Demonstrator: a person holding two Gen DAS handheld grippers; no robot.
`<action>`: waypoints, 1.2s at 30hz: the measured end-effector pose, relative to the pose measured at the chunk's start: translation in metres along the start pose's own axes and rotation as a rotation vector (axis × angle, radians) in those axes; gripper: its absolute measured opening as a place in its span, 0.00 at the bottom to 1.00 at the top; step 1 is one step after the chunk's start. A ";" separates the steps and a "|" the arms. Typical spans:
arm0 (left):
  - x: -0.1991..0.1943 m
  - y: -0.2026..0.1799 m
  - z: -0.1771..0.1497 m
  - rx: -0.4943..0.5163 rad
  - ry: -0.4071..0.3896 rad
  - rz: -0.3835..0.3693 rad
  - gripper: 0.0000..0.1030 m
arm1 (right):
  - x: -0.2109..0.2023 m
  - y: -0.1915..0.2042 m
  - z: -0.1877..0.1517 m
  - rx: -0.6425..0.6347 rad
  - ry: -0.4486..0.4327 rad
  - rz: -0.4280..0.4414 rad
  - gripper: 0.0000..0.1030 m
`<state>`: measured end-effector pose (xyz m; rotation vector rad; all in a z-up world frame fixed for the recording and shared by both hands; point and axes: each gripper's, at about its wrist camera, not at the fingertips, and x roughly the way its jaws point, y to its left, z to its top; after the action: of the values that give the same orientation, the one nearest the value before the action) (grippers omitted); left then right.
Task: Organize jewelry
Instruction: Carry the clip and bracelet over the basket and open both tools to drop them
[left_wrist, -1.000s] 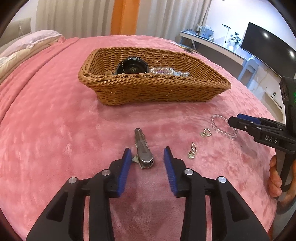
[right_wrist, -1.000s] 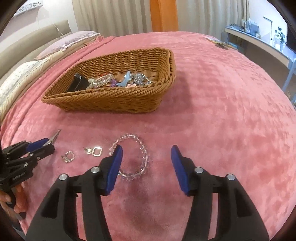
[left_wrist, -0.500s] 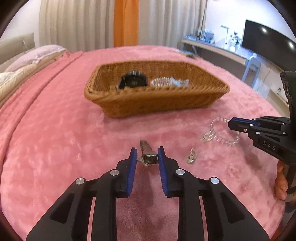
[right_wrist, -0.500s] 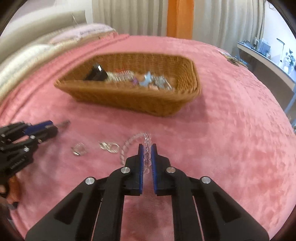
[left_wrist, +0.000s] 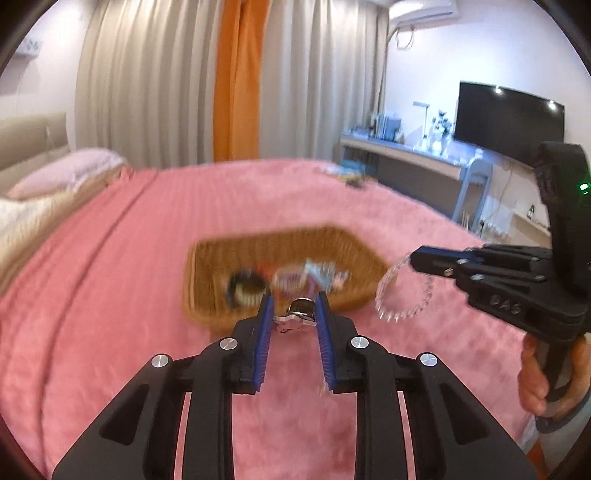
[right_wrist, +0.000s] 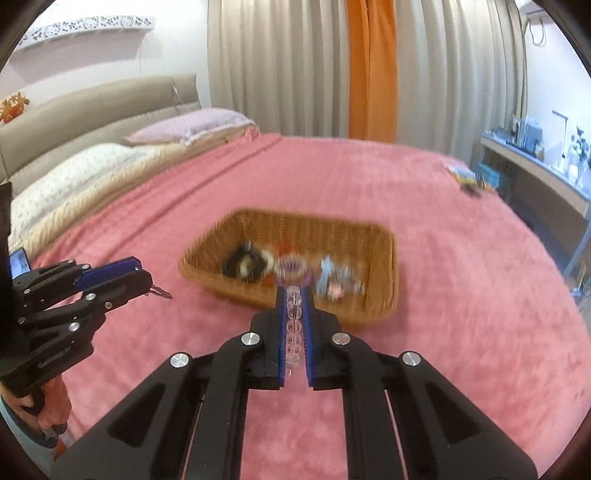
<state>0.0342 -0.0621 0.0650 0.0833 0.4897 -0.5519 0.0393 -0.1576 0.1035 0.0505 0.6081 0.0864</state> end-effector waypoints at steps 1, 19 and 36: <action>-0.001 -0.001 0.006 -0.003 -0.012 -0.003 0.21 | -0.001 -0.001 0.007 -0.001 -0.010 0.002 0.06; 0.149 0.051 0.026 -0.162 0.025 -0.112 0.21 | 0.142 -0.056 0.031 0.145 0.078 -0.009 0.06; 0.150 0.051 0.011 -0.138 0.005 -0.121 0.45 | 0.164 -0.079 0.018 0.268 0.113 0.077 0.30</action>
<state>0.1769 -0.0935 0.0019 -0.0773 0.5388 -0.6352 0.1890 -0.2209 0.0198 0.3301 0.7283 0.0826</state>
